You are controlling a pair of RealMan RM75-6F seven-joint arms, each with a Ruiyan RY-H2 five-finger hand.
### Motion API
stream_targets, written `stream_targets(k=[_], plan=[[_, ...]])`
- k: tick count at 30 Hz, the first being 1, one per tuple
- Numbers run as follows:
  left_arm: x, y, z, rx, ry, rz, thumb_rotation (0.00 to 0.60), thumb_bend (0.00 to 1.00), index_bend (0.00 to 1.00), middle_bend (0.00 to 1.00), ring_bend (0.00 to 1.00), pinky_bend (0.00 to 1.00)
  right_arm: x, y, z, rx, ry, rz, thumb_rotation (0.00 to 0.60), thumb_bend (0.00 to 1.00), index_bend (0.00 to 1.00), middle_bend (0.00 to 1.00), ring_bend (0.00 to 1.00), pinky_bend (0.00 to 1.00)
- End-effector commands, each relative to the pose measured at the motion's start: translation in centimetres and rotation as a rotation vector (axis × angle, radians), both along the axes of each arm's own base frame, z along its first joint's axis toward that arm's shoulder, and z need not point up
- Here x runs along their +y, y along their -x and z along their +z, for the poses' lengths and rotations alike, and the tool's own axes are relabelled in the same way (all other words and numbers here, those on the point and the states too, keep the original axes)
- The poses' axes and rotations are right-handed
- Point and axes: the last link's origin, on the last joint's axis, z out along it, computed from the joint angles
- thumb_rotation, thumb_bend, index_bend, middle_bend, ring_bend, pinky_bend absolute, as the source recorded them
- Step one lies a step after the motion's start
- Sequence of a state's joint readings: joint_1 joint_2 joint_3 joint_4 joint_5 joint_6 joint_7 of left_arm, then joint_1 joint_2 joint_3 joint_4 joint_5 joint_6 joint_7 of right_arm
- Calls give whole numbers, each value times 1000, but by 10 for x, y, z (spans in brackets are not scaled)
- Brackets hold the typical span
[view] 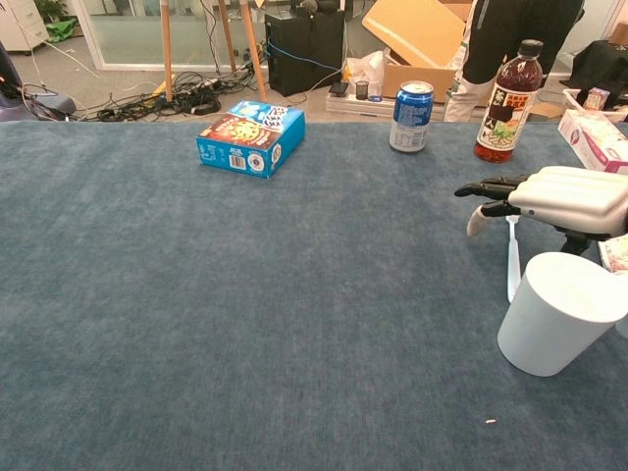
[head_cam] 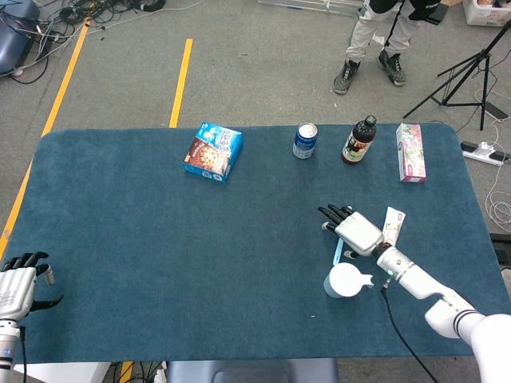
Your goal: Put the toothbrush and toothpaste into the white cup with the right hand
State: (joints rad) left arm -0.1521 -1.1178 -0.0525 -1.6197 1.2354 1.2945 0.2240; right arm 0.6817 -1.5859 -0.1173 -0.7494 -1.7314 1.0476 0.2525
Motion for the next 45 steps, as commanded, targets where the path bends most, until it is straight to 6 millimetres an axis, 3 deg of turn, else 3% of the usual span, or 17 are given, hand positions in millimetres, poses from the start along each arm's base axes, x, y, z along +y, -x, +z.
stream_targets(k=[1, 20, 29, 45], plan=[[0, 0, 0, 0, 0, 1, 600, 0, 586, 249, 186, 191, -1, -1, -1, -6, 1, 0, 600, 0, 301, 2, 0, 218], [-1, 0, 1, -4, -1, 1, 600, 0, 586, 250, 187, 193, -9, -10, -9, -63, 33, 18, 600, 0, 301, 12, 0, 217], [-1, 0, 1, -1, 0, 1, 600, 0, 586, 250, 188, 194, -6, -5, -5, -50, 2, 0, 600, 0, 303, 16, 0, 217], [0, 0, 0, 0, 2, 5, 600, 0, 586, 250, 188, 194, 3, -7, -9, -37, -57, -21, 600, 56, 435, 24, 0, 217]])
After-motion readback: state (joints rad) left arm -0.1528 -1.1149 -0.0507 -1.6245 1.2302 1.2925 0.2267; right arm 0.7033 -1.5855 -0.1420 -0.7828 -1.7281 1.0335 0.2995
